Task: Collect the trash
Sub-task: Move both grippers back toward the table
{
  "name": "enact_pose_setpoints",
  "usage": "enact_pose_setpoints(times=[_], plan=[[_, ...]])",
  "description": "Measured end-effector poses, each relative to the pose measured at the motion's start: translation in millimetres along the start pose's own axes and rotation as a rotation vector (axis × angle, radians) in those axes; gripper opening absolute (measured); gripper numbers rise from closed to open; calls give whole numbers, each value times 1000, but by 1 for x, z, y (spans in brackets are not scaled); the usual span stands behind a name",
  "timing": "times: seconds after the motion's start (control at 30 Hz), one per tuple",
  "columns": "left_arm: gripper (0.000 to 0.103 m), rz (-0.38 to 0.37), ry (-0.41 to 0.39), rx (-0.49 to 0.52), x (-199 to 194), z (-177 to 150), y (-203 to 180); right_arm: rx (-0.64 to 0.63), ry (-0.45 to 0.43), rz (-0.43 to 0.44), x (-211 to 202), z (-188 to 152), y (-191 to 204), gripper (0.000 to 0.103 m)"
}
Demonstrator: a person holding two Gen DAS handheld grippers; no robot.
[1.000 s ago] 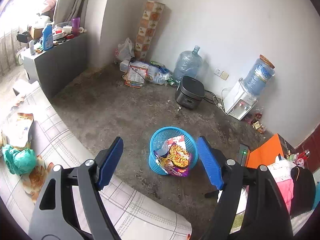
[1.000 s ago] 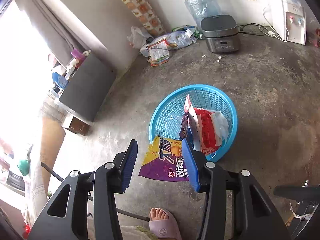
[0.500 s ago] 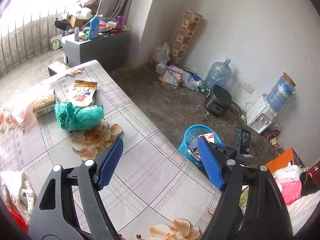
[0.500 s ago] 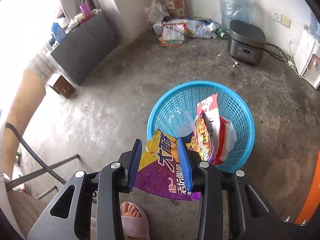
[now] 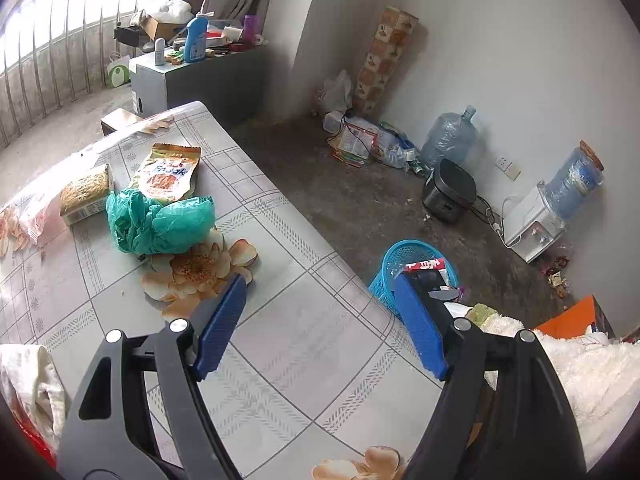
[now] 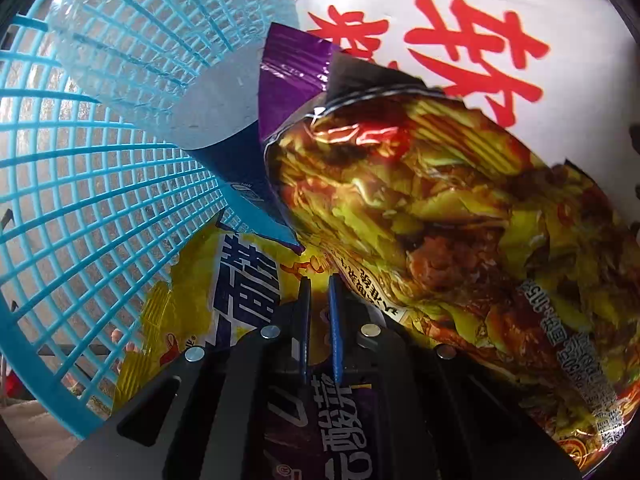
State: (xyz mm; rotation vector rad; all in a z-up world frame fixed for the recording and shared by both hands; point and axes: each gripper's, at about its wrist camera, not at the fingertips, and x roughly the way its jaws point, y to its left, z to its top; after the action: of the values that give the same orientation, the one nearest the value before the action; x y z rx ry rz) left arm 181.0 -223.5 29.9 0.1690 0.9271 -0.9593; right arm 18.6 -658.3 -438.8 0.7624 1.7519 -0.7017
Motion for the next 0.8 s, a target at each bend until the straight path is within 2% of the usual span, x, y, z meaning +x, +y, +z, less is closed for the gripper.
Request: enact_pose_setpoints(times=[0.07, 0.17, 0.2, 0.27, 0.37, 0.5, 0.63, 0.7, 0.77, 0.8], plan=[[72, 9, -1, 2, 0, -1, 1, 5, -3, 0, 4, 4, -2, 9], [72, 17, -7, 5, -3, -1, 2, 6, -63, 45, -4, 2, -4, 10], [72, 15, -10, 4, -4, -1, 2, -6, -104, 60, -11, 0, -4, 11], [72, 14, -16, 5, -8, -2, 2, -30, -197, 106, -30, -9, -5, 26], [72, 8, -32, 8, -16, -4, 0, -19, -368, 233, -68, -33, -15, 31], [72, -7, -68, 0, -31, -7, -2, 77, -568, 390, -121, -78, -45, 33], [72, -19, -115, 0, -50, -12, -5, 99, -748, 458, -176, -141, -56, 34], [72, -27, -141, 5, -61, -17, -7, 97, -840, 490, -205, -180, -55, 40], [73, -31, -166, 3, -72, -21, -8, 96, -941, 517, -236, -218, -47, 54], [76, -32, -179, 2, -77, -23, -8, 81, -993, 519, -254, -233, -42, 57]])
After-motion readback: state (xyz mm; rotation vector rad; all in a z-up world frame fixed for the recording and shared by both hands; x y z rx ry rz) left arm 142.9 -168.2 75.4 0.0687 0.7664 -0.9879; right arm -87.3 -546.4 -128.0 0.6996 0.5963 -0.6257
